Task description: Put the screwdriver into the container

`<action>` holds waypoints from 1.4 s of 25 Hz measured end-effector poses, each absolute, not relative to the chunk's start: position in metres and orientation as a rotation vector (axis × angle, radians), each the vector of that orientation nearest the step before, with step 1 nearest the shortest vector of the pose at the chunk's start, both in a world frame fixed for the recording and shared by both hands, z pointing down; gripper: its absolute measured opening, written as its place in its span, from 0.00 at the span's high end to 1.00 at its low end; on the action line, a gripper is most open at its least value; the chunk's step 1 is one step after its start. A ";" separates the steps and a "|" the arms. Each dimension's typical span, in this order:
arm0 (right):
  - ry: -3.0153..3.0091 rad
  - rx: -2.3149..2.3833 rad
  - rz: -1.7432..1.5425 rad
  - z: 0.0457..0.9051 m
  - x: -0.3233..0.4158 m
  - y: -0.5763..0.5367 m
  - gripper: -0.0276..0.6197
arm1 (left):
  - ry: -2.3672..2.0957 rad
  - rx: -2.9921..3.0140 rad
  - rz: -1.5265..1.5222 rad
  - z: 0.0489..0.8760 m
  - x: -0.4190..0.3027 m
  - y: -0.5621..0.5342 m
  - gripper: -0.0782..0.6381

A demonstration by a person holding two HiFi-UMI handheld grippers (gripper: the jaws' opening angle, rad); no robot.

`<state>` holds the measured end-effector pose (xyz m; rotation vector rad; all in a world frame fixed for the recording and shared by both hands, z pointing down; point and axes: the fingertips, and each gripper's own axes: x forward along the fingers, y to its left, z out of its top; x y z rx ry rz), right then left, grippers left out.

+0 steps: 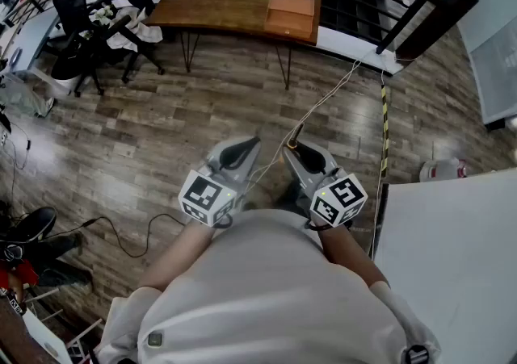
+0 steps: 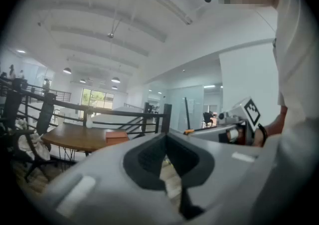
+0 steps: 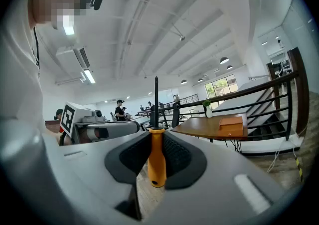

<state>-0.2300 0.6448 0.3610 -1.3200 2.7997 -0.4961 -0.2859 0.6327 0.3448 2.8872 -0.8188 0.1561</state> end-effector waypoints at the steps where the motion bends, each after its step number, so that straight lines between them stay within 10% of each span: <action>1: 2.800 -1.320 -0.498 0.361 -0.230 0.643 0.84 | -0.814 2.889 0.157 0.345 -0.285 0.631 0.89; 21: 2.781 -1.315 -0.506 0.376 -0.162 0.594 0.84 | -0.759 2.886 0.161 0.362 -0.213 0.582 0.89; 35: 2.843 -1.195 -0.484 0.364 0.005 0.506 0.84 | -0.823 2.889 0.135 0.349 -0.033 0.490 0.89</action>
